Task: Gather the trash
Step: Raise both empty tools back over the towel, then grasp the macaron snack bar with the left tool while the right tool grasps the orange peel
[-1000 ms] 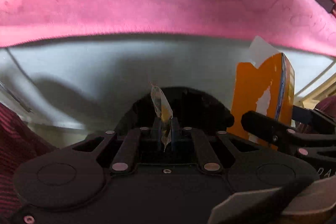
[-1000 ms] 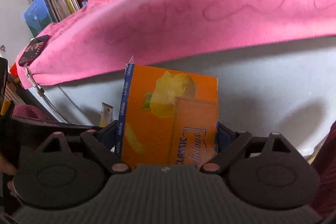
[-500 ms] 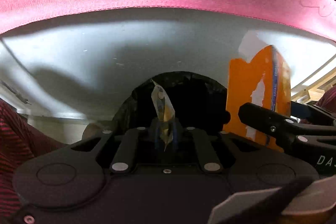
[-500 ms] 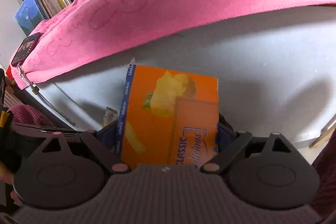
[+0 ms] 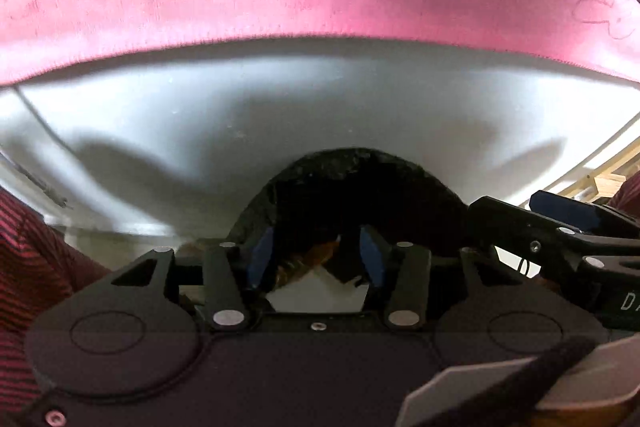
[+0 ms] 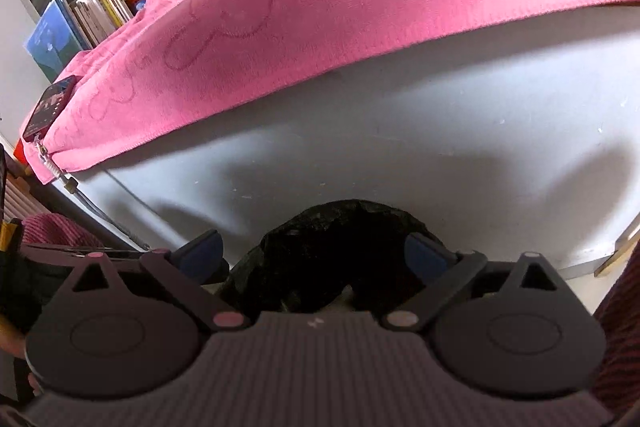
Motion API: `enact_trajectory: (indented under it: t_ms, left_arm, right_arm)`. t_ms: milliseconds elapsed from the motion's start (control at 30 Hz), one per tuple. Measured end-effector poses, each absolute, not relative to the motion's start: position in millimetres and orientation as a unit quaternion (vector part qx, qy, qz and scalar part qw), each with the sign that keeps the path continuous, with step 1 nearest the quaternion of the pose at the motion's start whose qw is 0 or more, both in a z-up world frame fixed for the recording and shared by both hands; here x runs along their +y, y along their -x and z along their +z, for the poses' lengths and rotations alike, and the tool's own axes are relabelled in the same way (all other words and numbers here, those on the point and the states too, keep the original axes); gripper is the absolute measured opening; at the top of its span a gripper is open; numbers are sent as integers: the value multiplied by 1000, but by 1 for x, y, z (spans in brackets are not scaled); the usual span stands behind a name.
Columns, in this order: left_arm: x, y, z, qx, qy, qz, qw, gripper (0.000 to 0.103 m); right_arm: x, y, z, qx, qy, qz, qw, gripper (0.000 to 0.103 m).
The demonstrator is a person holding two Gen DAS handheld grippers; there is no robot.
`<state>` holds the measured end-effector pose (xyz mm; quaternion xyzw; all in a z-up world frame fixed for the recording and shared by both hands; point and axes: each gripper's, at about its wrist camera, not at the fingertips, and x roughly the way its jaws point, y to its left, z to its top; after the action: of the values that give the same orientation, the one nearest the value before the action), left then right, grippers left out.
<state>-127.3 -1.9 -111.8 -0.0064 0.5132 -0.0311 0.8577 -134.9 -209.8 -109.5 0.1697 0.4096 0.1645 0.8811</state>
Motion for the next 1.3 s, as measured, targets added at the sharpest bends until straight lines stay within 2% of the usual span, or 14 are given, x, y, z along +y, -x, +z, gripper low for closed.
enact_trajectory:
  t_ms: [133,400,633,833,1033,1300]
  left_arm:
    - [-4,129,-95,491,2,-38,870,55]
    - [-9,136,-34,430,11,-76,900,60]
    - [-13,128,16,345,22,-108,932,73]
    - [-19,100,42,315,30,-119,941,76]
    - [-32,44,55,339,71,-174,922,82]
    - [-61,-33,50,391,110,-178,896,81]
  right_arm:
    - [-211,137,-94,386,-151,165,895,101]
    - [-219,143,-42,301,-125,161,931,101]
    - [-234,140,1,215,-93,135,963,101]
    - [-239,117,10,187,-53,102,976,99]
    - [-226,97,2,175,-19,99,979,95]
    - [-207,85,-14,156,0,86,984,85]
